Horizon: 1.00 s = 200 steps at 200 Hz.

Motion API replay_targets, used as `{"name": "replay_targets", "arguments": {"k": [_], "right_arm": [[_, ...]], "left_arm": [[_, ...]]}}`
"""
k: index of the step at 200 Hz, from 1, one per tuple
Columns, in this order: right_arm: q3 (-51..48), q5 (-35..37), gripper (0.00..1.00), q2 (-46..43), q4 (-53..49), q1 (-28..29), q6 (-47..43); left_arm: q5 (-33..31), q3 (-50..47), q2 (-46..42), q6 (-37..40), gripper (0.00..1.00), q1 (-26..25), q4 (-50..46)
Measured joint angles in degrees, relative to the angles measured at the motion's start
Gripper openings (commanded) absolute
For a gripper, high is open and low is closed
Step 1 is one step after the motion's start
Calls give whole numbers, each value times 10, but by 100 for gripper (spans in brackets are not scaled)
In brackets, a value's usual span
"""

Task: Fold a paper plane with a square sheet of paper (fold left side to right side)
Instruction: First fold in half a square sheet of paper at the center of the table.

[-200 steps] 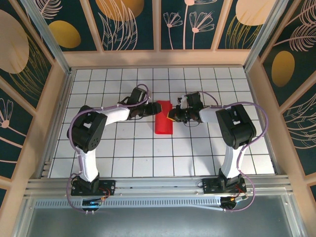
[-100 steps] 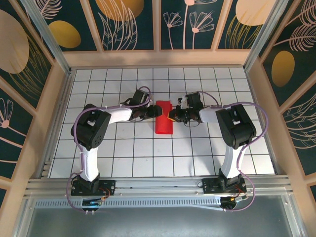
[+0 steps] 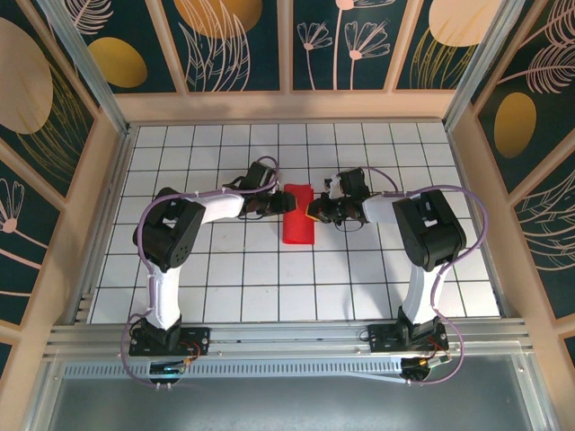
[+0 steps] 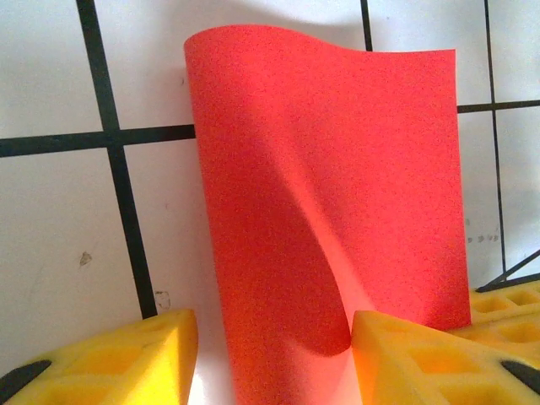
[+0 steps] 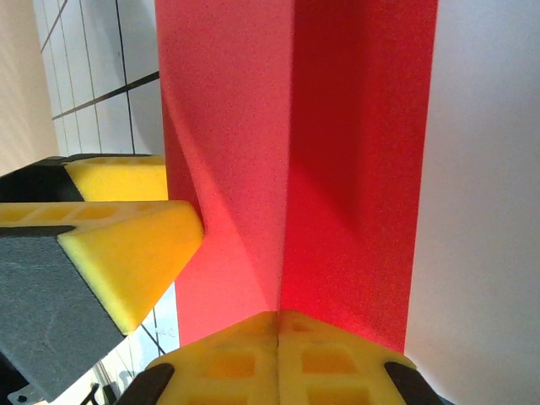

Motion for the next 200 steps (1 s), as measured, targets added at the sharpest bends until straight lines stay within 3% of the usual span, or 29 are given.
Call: {"name": "replay_targets", "arguments": {"k": [39, 107, 200], "right_arm": [[1, 3, 16, 0, -7, 0, -1], [16, 76, 41, -27, -86, -1, -49], [17, 144, 44, -85, -119, -46, -81]], "left_arm": [[-2, 8, 4, 7, 50, -1, -12], [-15, 22, 10, 10, 50, -4, -32], [-49, 46, 19, 13, 51, -17, -66]]}}
